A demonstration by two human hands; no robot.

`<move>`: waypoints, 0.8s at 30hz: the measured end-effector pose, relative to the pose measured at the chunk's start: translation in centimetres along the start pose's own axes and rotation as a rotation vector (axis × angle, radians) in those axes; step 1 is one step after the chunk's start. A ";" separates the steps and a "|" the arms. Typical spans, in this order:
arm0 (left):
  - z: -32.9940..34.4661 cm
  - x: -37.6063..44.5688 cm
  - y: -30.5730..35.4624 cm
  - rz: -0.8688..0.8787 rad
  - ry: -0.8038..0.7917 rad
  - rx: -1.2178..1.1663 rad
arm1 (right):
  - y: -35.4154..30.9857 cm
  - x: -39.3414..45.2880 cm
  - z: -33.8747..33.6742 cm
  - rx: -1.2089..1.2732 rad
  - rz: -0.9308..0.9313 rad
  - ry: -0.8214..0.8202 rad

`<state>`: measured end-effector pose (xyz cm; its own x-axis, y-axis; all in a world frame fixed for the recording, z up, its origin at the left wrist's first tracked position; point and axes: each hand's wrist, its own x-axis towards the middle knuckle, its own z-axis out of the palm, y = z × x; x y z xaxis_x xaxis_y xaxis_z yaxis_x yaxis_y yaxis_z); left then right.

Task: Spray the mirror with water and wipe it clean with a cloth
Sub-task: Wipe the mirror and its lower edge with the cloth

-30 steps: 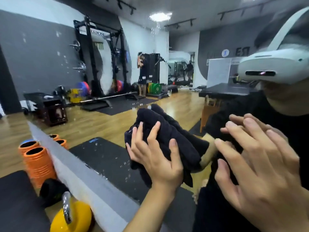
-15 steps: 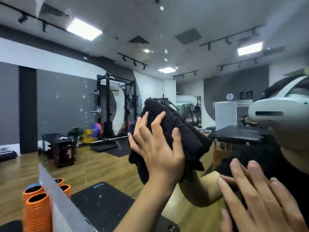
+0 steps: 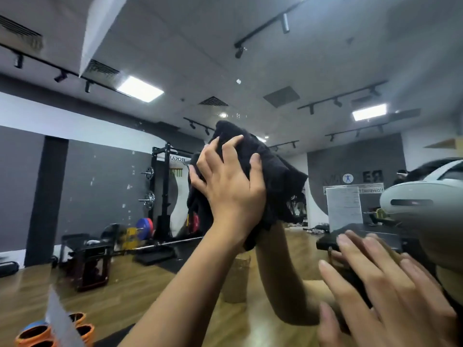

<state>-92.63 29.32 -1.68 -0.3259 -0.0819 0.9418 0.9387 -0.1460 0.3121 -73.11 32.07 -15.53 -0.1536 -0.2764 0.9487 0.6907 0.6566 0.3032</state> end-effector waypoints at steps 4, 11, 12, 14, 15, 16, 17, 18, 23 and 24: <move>0.4 3.5 1.0 0.003 0.001 0.003 | -2.4 5.2 -1.0 -0.019 -0.041 0.040; 1.1 11.0 3.3 0.027 -0.026 0.022 | -0.6 5.7 0.8 -0.256 -0.031 -0.057; 1.3 12.4 3.7 0.024 -0.029 0.032 | -0.4 5.5 1.1 -0.292 -0.035 -0.059; 1.5 15.5 4.9 0.016 -0.041 0.056 | -0.1 5.3 1.7 -0.356 -0.058 -0.029; 1.7 17.1 5.7 0.014 -0.049 0.064 | 0.0 5.3 1.9 -0.382 -0.074 -0.007; 1.8 18.6 6.4 0.009 -0.059 0.072 | 0.1 5.4 2.1 -0.394 -0.083 0.007; 1.8 19.9 7.1 0.001 -0.069 0.080 | 0.1 5.4 2.3 -0.405 -0.093 0.016; 1.9 20.9 7.8 -0.003 -0.076 0.085 | 0.1 5.4 2.4 -0.406 -0.093 0.017; 2.3 22.2 8.4 0.013 -0.070 0.106 | -0.3 8.2 0.9 -0.301 -0.007 -0.047; 2.3 22.1 8.2 0.023 -0.066 0.106 | -0.2 9.3 0.5 -0.273 -0.004 -0.072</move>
<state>-91.84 28.56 21.94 -0.2993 -0.0181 0.9540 0.9536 -0.0393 0.2985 -75.00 29.73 -6.72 -0.2001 -0.2216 0.9544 0.8533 0.4394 0.2809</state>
